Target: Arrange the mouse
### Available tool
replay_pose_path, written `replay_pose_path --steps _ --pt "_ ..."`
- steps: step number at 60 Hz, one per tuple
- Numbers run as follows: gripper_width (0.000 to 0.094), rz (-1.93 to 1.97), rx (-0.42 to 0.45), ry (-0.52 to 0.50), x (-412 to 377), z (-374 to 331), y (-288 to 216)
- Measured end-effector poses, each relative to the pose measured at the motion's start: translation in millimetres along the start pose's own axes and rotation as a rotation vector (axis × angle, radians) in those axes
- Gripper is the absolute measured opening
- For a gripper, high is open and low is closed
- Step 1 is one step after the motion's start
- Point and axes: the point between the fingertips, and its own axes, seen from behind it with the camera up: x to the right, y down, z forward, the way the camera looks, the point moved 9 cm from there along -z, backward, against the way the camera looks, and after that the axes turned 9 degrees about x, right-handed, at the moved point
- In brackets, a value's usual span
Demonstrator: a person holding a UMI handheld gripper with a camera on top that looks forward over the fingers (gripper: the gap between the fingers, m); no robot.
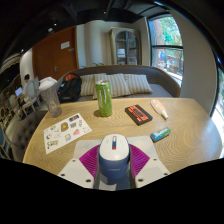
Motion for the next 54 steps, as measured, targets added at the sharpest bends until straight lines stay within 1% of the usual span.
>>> replay_pose_path --steps 10,12,13,14,16,19,22,24,27,28,29,32,34,36,41,54 --pt "0.0419 -0.030 -0.091 0.063 1.6 19.4 42.6" --pt "0.0420 -0.031 -0.057 0.061 1.9 20.7 40.4" --pt "0.0425 -0.031 -0.055 0.065 3.4 21.1 42.3" --pt "0.0439 -0.030 -0.065 0.067 2.3 22.6 42.9" --pt "0.0457 -0.028 -0.050 0.068 2.9 22.9 42.8" --pt "0.0498 -0.029 -0.054 0.069 3.0 23.0 43.3" --pt "0.0538 -0.025 -0.087 0.068 3.4 23.0 43.7" --pt "0.0589 -0.007 -0.127 0.076 2.9 20.6 42.8" --pt "0.0767 0.015 -0.185 0.089 3.5 10.9 41.0" --pt "0.0828 0.017 -0.188 0.089 3.3 7.3 38.7" --pt "0.0861 0.015 -0.185 0.088 3.4 2.9 35.8" --pt "0.0839 -0.004 -0.169 0.077 3.4 -13.5 28.8" --pt "0.0843 -0.018 -0.172 0.080 5.3 -25.9 26.9" --pt "0.0854 -0.024 -0.186 0.090 7.4 -39.0 26.6" --pt "0.0849 -0.019 -0.220 0.086 9.6 -76.3 28.6" --pt "0.0847 -0.065 -0.329 0.115 30.8 -170.9 57.7"
